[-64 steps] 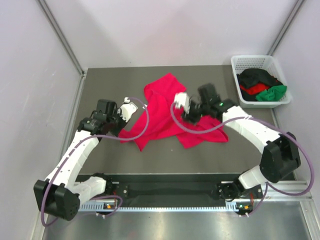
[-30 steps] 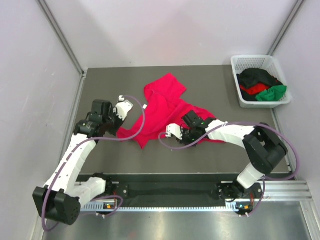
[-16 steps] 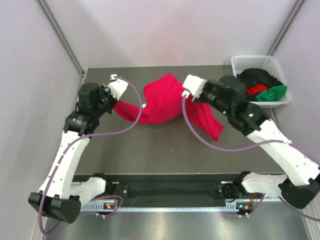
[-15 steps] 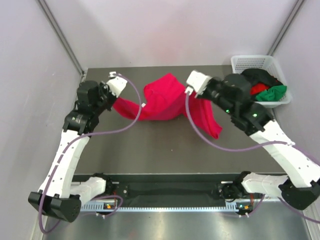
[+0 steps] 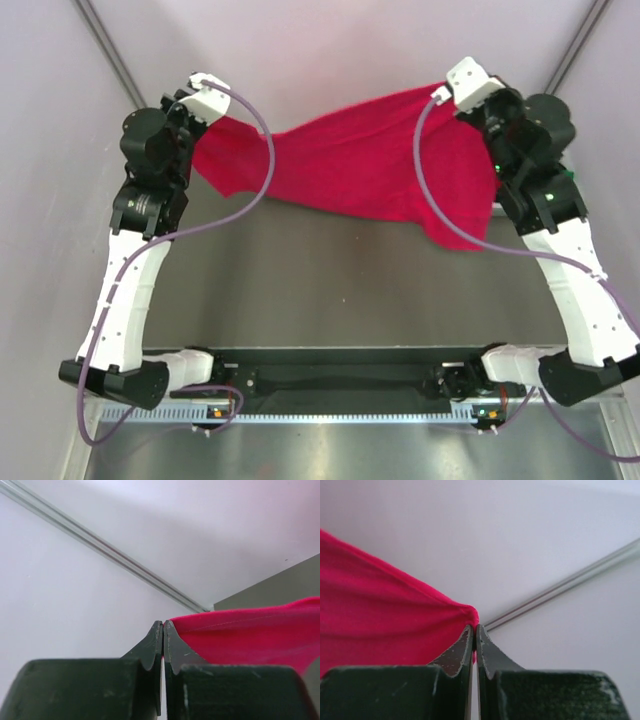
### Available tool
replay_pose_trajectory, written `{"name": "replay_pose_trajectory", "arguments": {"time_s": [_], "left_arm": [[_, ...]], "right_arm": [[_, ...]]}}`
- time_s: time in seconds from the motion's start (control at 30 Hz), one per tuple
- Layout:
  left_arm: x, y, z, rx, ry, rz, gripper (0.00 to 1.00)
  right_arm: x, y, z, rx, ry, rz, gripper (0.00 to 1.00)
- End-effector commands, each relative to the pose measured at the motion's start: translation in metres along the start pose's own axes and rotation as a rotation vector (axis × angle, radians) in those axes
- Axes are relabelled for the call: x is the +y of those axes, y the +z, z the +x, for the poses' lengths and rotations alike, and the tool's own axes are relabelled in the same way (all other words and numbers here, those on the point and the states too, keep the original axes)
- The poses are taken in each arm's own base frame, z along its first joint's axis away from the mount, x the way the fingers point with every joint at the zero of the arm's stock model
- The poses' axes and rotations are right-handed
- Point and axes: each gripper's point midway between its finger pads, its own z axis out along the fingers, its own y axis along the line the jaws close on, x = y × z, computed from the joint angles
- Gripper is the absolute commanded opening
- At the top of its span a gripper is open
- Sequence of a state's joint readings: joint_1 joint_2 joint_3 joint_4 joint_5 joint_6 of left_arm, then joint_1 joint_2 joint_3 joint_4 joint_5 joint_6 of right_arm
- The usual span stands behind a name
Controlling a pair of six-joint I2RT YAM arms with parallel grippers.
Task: Fold and stack the t-shirts
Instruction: Flatten the tshirt out
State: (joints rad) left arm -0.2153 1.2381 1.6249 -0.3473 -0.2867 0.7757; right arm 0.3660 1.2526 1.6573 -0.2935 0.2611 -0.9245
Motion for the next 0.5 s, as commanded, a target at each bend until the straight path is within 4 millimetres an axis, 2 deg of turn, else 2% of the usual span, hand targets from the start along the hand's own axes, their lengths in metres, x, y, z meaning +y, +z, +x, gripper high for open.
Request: {"name": "replay_pose_trajectory", "arguments": {"time_s": [0.0, 0.1, 0.2, 0.23, 0.3, 0.33, 0.4, 0.47], "left_arm": [[0.028, -0.019, -0.014, -0.063, 0.056, -0.071, 0.0], [0.026, -0.026, -0.011, -0.071, 0.054, -0.07, 0.0], [0.038, -0.031, -0.006, -0.023, -0.004, -0.12, 0.0], [0.041, -0.033, -0.005, -0.014, -0.045, -0.125, 0.0], [0.045, -0.045, -0.007, -0.019, -0.072, -0.116, 0.0], [0.042, -0.049, -0.006, -0.018, -0.094, -0.101, 0.0], [0.029, -0.059, 0.0, 0.017, -0.142, -0.025, 0.0], [0.015, -0.065, 0.008, 0.061, -0.188, 0.041, 0.0]], "right_arm": [[-0.056, -0.028, -0.022, -0.109, 0.041, 0.156, 0.0], [-0.052, -0.024, -0.022, -0.124, 0.055, 0.148, 0.0], [-0.056, -0.023, -0.019, -0.095, 0.118, 0.148, 0.0], [-0.063, -0.028, -0.024, -0.099, 0.144, 0.153, 0.0], [-0.055, -0.036, -0.018, -0.064, 0.197, 0.105, 0.0], [-0.057, -0.047, -0.02, -0.072, 0.218, 0.096, 0.0], [-0.042, -0.061, -0.01, -0.028, 0.27, 0.029, 0.0], [-0.031, -0.082, -0.009, -0.031, 0.318, -0.036, 0.0]]}}
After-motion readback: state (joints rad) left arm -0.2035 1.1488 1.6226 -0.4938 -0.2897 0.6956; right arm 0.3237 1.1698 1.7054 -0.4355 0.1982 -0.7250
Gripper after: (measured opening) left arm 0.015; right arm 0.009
